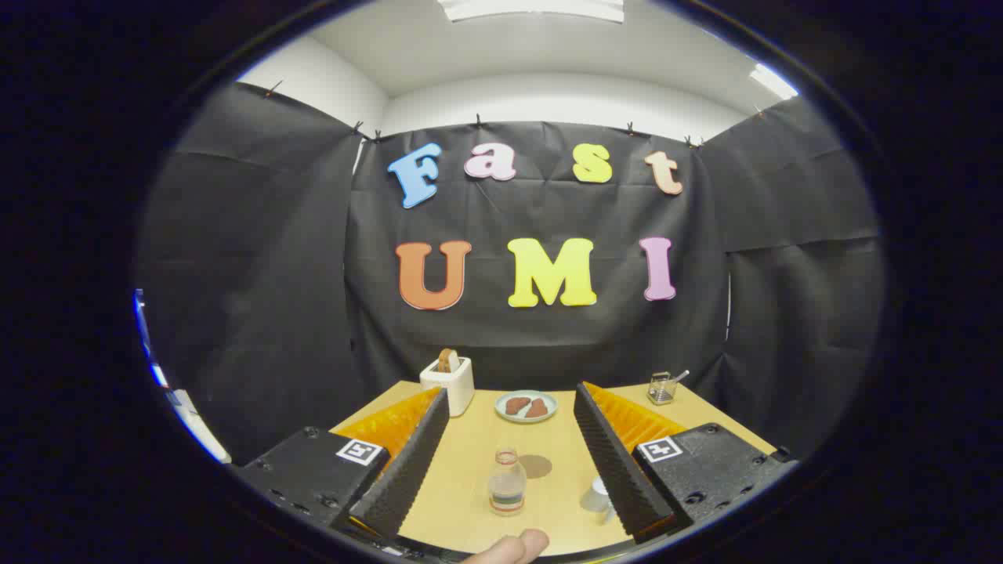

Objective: Take the bottle from table, then pour the juice into the cup, finally place the bottle on the coaster

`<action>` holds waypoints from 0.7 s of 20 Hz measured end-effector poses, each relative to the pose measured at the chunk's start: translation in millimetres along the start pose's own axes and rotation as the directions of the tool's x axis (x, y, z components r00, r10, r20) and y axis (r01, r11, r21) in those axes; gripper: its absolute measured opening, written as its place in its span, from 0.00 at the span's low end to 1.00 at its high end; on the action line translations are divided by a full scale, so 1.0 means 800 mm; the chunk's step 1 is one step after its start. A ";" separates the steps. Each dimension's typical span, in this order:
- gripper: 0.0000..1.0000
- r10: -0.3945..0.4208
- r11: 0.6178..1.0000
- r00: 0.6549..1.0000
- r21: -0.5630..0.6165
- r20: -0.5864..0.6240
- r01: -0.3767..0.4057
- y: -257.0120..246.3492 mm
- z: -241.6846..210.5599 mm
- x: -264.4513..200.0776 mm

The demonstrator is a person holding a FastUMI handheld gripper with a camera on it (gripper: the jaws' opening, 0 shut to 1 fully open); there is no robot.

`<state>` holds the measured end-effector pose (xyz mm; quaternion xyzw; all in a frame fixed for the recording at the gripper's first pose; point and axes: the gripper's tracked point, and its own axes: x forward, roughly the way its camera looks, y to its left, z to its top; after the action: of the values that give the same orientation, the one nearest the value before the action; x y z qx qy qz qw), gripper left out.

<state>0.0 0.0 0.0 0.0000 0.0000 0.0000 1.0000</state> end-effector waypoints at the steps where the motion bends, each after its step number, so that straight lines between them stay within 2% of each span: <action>1: 1.00 -0.004 1.000 1.000 -0.003 0.000 0.004 0.000 0.001 -0.002; 14: 1.00 -0.041 0.999 0.999 0.021 -0.020 0.041 -0.021 -0.012 -0.002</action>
<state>-1.6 -16.4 -9.5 0.0109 0.0097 -0.0205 0.9997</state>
